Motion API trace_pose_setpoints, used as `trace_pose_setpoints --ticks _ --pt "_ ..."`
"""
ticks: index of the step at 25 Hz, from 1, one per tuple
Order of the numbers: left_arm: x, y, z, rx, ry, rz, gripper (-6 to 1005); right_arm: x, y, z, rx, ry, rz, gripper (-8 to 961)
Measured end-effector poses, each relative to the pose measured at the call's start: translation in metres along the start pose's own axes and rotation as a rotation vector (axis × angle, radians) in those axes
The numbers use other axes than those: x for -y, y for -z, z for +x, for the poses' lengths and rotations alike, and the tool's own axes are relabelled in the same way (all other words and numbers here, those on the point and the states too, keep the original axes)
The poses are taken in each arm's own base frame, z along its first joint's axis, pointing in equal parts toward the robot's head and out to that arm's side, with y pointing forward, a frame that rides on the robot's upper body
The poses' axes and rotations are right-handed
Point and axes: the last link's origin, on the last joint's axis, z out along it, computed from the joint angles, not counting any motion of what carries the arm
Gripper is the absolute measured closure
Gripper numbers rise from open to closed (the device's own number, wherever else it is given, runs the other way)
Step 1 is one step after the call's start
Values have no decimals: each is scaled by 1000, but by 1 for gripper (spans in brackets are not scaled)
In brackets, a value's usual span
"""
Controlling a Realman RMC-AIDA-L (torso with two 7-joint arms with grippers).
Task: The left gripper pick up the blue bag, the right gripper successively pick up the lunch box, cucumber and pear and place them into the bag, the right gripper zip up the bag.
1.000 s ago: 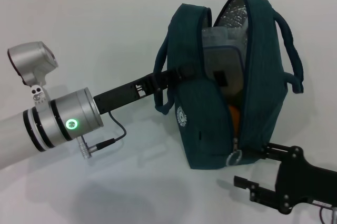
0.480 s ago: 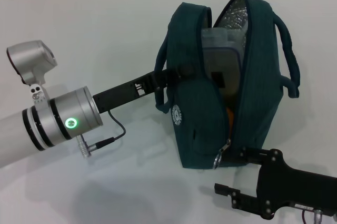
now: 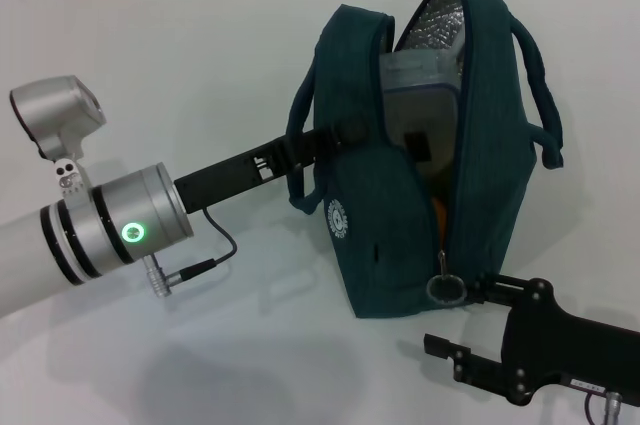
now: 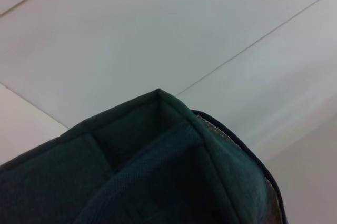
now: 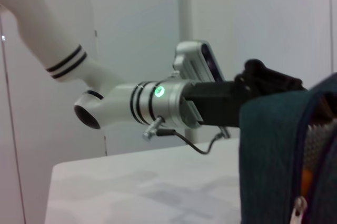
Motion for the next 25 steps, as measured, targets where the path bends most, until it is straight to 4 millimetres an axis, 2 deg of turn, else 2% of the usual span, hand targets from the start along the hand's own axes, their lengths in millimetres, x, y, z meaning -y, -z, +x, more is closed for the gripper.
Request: trace_pose_setpoints --ticks 25 --pt "1 4 -2 -6 3 7 964 8 6 -3 45 -34 79 527"
